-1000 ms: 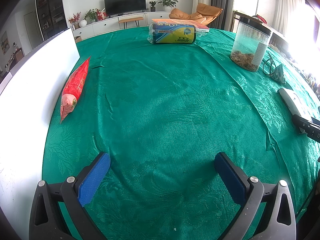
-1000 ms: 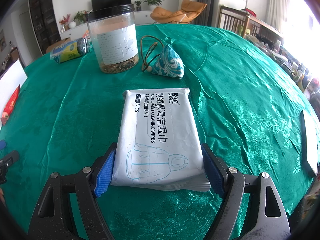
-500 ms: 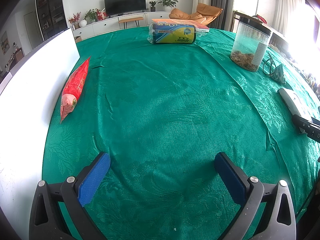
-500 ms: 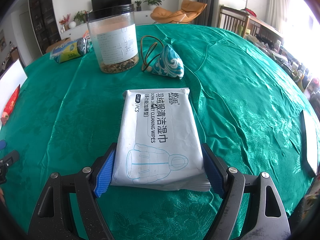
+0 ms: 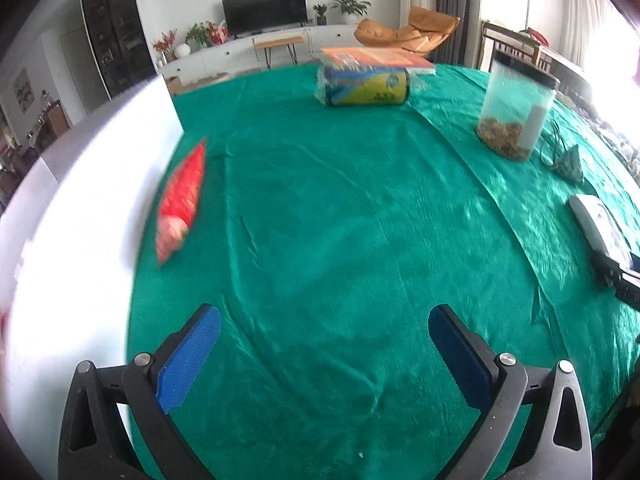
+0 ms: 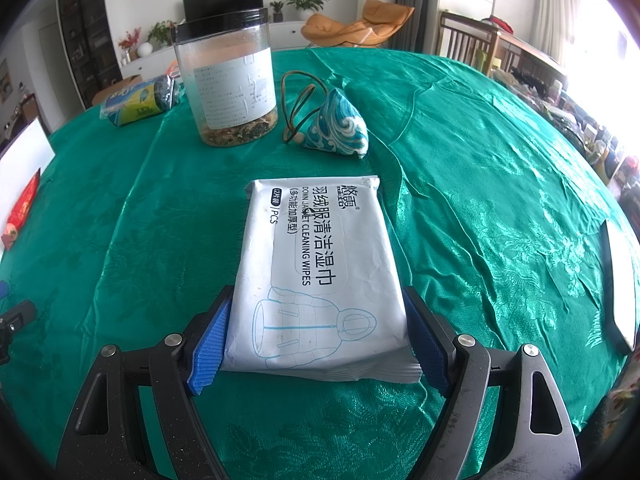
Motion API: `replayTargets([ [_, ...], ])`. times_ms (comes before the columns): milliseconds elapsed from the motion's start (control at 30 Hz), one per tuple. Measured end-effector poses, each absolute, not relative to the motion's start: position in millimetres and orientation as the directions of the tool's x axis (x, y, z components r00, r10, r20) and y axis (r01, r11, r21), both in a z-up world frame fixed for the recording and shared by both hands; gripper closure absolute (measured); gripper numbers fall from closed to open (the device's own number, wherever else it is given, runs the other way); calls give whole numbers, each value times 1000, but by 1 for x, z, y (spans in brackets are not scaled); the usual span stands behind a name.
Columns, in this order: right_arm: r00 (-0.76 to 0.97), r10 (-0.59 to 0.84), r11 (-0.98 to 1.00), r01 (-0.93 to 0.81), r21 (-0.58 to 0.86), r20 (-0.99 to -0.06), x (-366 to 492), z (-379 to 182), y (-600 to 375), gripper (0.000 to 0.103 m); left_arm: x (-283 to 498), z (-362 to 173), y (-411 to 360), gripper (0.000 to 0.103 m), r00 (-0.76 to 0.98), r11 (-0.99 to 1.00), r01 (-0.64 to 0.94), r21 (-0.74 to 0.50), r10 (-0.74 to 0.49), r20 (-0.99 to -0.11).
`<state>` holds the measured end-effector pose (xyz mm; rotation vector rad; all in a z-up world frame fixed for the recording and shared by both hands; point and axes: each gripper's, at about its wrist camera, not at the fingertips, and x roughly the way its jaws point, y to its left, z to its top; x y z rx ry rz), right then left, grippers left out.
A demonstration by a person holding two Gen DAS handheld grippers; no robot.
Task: Organize soft objects
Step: 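Move the left tool to the red snack bag while the right tool holds the wipes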
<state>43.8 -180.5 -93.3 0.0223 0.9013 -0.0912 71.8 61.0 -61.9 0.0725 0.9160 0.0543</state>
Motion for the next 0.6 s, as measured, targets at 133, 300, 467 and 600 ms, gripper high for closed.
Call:
replayTargets([
  [133, 617, -70, 996, 89, -19, -784, 43, -93, -180, 21, 121, -43, 78, 0, 582, 976, -81, 203, 211, -785],
  [300, 617, -70, 996, 89, -19, -784, 44, -94, -180, 21, 161, -49, 99, 0, 570, 943, -168, 288, 331, -752],
  [467, 617, -70, 996, 89, -19, -784, 44, -94, -180, 21, 178, -71, 102, 0, 518, 914, -162, 371, 399, -756],
  [600, 617, -70, 996, 89, -19, -784, 44, -93, -180, 21, 179, -73, 106, 0, 527, 909, -176, 377, 411, -744],
])
